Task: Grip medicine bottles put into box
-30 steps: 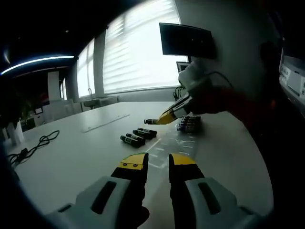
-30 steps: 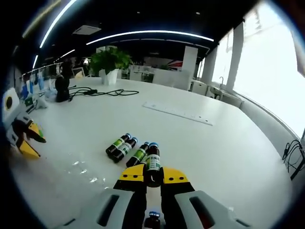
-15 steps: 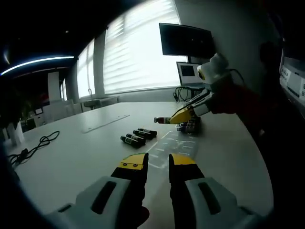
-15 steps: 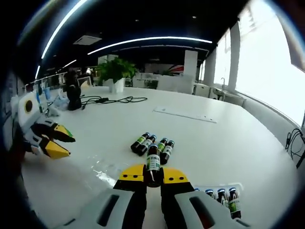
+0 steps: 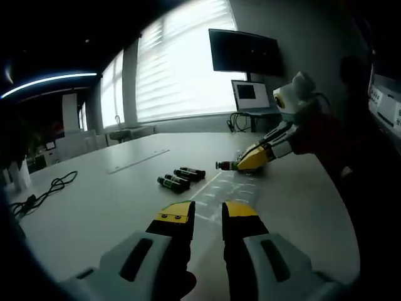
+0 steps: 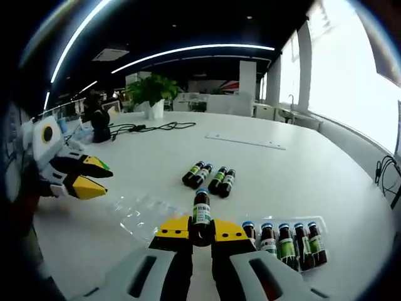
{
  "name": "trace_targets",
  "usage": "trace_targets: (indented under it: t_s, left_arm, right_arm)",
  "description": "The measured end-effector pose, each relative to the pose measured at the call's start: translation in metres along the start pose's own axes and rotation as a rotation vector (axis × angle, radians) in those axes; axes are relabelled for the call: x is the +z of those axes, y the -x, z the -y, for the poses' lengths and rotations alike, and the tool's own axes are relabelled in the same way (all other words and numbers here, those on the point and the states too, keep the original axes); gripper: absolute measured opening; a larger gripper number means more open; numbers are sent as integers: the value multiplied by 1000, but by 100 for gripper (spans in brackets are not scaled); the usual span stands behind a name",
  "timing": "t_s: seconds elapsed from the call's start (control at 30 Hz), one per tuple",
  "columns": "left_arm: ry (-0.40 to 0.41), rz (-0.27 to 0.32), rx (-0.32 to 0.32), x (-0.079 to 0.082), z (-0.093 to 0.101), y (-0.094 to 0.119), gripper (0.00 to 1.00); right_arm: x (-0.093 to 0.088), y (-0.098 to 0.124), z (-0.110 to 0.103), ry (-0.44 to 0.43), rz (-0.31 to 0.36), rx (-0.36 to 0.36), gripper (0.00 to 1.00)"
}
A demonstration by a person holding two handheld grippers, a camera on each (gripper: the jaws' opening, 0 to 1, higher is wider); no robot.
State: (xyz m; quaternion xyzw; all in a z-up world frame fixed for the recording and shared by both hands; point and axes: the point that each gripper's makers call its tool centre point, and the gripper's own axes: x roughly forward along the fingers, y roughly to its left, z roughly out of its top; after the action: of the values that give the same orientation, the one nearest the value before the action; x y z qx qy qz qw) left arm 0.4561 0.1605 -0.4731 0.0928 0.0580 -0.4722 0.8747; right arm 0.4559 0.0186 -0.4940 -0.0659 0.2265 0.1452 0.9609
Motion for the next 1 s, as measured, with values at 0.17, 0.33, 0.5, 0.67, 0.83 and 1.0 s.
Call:
trace_targets:
  t_s: [0.17, 0.33, 0.5, 0.67, 0.83, 1.0]
  left_arm:
    - [0, 4, 0, 1, 0, 0, 12]
    - [8, 7, -6, 1, 1, 0, 12]
    - [20, -1, -5, -2, -1, -1, 12]
    - [64, 15, -9, 0, -5, 0, 12]
    - [81, 24, -19, 2, -3, 0, 12]
    - [78, 25, -23, 2, -2, -1, 12]
  right_arm:
    - [-3, 1, 0, 78, -23, -59, 7]
    - [-2, 3, -6, 106, -27, -100, 7]
    - [-1, 3, -11, 80, -11, -129, 7]
    - [3, 6, -12, 57, 23, -171, 0]
    - [7, 9, -6, 26, 40, -168, 0]
    - [10, 9, -4, 35, 43, -150, 0]
